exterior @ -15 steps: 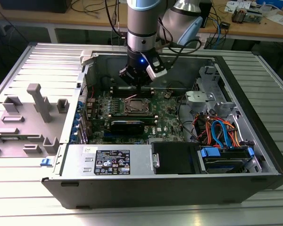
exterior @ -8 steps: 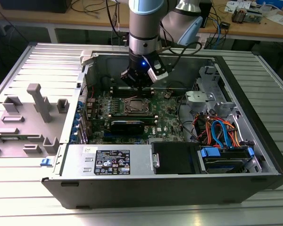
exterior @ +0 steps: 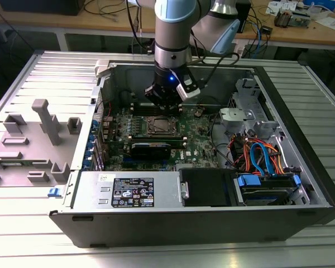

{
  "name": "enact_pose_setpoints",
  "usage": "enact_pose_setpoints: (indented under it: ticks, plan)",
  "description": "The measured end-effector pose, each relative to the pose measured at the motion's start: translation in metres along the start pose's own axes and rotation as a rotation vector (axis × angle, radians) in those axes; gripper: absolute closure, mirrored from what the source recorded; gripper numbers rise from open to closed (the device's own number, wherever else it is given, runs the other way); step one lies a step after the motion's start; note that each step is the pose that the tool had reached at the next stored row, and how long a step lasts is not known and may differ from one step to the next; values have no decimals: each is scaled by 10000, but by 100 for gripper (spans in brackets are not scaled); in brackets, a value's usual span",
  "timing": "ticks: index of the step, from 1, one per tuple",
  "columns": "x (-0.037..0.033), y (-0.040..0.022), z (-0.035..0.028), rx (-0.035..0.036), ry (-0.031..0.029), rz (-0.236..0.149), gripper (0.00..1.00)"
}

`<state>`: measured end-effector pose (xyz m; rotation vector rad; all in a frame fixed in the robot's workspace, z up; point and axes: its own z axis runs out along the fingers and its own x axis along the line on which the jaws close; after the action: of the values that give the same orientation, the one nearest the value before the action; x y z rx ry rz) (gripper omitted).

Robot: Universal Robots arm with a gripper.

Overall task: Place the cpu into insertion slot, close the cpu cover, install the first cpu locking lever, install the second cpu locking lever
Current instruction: 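Install the first cpu locking lever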

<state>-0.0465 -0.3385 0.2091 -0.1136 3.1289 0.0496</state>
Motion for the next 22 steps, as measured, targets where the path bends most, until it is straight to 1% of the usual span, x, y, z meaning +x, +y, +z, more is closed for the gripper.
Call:
enact_pose_setpoints:
  ticks: [5,12,18,22]
  plan:
    - [-6,-1,9,-5,1,1,89]
    - [8,0,14,-82,-6,1,89]
    - [9,4,29,-82,-5,0,89]
    - [8,5,29,-85,-6,1,89]
